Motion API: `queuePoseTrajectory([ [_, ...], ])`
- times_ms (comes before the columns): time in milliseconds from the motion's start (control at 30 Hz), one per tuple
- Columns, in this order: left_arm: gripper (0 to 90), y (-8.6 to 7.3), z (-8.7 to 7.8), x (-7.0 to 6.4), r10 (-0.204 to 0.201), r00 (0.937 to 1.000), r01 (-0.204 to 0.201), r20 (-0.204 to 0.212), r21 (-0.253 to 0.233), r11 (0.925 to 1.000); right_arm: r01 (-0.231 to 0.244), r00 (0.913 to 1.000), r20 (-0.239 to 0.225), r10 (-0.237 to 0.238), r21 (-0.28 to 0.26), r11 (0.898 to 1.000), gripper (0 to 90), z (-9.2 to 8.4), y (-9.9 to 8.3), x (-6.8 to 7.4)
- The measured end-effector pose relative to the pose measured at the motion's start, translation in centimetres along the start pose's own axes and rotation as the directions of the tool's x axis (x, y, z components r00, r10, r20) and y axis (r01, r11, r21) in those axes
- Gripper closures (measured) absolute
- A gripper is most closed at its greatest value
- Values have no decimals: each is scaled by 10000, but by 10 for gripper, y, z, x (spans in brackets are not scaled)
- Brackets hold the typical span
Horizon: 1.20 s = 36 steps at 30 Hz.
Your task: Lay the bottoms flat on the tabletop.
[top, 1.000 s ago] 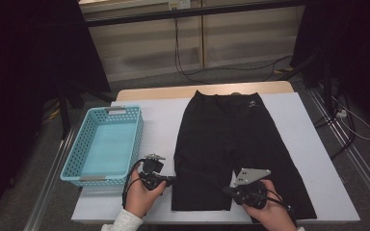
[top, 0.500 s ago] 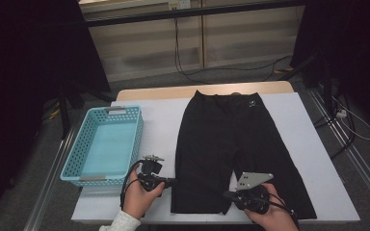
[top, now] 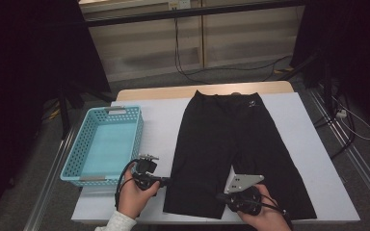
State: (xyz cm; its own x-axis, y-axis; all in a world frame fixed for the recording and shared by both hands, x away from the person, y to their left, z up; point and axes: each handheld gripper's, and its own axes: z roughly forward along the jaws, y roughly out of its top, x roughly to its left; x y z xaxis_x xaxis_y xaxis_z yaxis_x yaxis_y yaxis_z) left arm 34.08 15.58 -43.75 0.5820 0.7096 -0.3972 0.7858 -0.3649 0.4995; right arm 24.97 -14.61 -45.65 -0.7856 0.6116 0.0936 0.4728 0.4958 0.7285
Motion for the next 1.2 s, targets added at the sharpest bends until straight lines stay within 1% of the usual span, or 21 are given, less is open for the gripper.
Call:
queuePoseTrajectory([
  [33, 900, 0, 0, 0, 4, 10000, -4, -10, 20, 10000, 92, 10000, -3, -92, 46, 9999, 880, 1, 0, 1],
  [267, 900, -2, 3, -1, -59, 10000, 61, -75, 253, 9997, 79, 9999, -75, -79, 63, 9999, 881, 1, -1, 1],
  [300, 900, -2, 3, -1, 22, 10000, -20, -68, 300, 9995, 116, 9999, -102, -115, 85, 9999, 880, 0, -1, 1],
  [433, 899, -2, 3, -2, 107, 9998, -104, -157, 190, 9998, 20, 9999, -108, -20, 7, 10000, 875, -2, -1, -2],
  [533, 887, -2, 2, -2, 120, 9998, -118, -157, 178, 9998, 100, 9999, -117, -101, -15, 9999, 862, -2, -1, -1],
  [600, 815, -1, 2, -2, 166, 9997, -165, -194, 90, 9998, 213, 9997, -121, -214, -51, 9998, 807, -3, 1, -2],
  [633, 773, -1, 2, -2, 219, 9996, -219, -185, -6, 9998, 143, 9999, -86, -144, -139, 9998, 766, -4, 2, -2],
  [667, 741, 0, 2, -1, 311, 9994, -313, -159, -118, 9994, 117, 9999, 2, -117, -276, 9996, 730, -6, 3, -3],
  [700, 698, 2, 1, -2, 316, 9994, -321, -163, -344, 9989, 64, 9999, 116, -59, -374, 9993, 674, -7, 4, -4],
  [733, 641, 3, 1, -2, 327, 9994, -334, -150, -458, 9984, 34, 9994, 337, -17, -513, 9987, 632, -8, 5, -7],
  [767, 604, 4, 0, -2, 407, 9991, -415, -150, -577, 9975, -13, 9989, 459, 41, -604, 9982, 611, -9, 6, -8],
  [833, 528, 8, -2, -2, 581, 9981, -597, -218, -805, 9950, -279, 9976, 604, 327, -790, 9965, 571, -10, 7, -13],
  [900, 477, 11, -2, -2, 834, 9959, -865, -347, -1007, 9912, -418, 9954, 820, 495, -928, 9948, 533, -9, 10, -17],
  [933, 449, 14, -3, -1, 926, 9949, -965, -401, -1114, 9891, -407, 9948, 888, 493, -961, 9945, 523, -9, 11, -18],
  [1033, 399, 19, -4, 1, 1026, 9934, -1084, -515, -1270, 9860, -498, 9914, 1151, 627, -1113, 9925, 472, -6, 16, -23],
  [1067, 382, 22, -4, 1, 1096, 9925, -1159, -545, -1302, 9847, -510, 9911, 1168, 645, -1148, 9921, 460, -5, 18, -24],
  [1133, 353, 26, -4, 2, 1175, 9912, -1252, -613, -1429, 9818, -655, 9886, 1270, 806, -1184, 9908, 405, -3, 21, -27],
  [1167, 339, 28, -3, 2, 1155, 9914, -1235, -616, -1477, 9813, -708, 9870, 1355, 869, -1191, 9904, 382, -1, 23, -29],
  [1200, 327, 30, -3, 2, 1215, 9901, -1312, -701, -1560, 9790, -716, 9864, 1389, 879, -1185, 9904, 370, 0, 24, -30],
])
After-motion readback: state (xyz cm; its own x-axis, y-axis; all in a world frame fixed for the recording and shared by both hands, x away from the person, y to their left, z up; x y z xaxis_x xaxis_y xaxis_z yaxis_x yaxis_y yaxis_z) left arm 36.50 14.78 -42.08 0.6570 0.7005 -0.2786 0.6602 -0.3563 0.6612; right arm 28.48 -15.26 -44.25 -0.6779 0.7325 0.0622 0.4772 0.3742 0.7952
